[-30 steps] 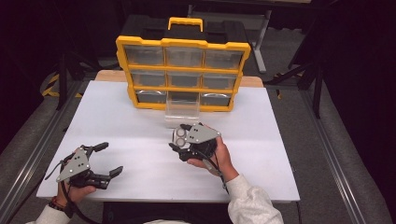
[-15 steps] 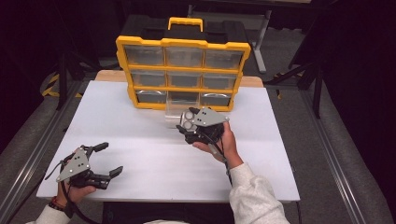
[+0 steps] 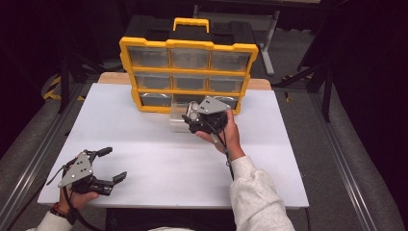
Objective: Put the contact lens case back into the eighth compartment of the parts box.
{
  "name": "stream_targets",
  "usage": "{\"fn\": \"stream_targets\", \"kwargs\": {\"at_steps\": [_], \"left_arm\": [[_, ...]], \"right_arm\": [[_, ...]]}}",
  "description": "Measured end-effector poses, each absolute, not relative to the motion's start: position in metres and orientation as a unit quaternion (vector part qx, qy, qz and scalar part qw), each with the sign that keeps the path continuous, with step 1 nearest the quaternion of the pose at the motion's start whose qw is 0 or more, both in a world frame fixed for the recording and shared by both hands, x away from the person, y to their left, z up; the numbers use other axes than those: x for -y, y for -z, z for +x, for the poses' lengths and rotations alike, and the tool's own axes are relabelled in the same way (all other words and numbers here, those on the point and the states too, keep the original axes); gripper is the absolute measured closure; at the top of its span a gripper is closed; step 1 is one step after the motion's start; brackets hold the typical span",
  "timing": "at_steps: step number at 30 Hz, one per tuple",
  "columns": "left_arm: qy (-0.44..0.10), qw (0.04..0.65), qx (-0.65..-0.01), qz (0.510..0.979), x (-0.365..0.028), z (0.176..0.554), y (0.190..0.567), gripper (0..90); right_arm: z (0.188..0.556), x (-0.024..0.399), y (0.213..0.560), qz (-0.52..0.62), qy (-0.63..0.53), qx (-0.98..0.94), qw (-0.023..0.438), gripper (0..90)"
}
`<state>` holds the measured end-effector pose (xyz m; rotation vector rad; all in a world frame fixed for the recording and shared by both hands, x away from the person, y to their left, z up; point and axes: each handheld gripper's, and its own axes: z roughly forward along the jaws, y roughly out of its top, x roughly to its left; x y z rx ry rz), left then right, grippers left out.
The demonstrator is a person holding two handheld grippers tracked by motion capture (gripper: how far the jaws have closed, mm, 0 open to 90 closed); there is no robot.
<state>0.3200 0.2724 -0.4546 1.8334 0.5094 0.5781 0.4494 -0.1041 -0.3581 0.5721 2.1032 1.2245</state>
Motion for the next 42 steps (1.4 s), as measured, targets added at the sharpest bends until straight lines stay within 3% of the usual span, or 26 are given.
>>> {"fn": "stream_targets", "kwargs": {"at_steps": [19, 42], "left_arm": [[-0.24, 0.542, -0.209, 0.778, -0.271, 0.32, 0.455, 6.8], [-0.242, 0.541, -0.207, 0.779, -0.269, 0.32, 0.455, 6.8]], "right_arm": [[0.481, 0.106, 0.376, 0.276, -0.435, -0.799, 0.309, 29.7], [0.486, 0.108, 0.387, 0.307, -0.441, -0.786, 0.305, 29.2]]}}
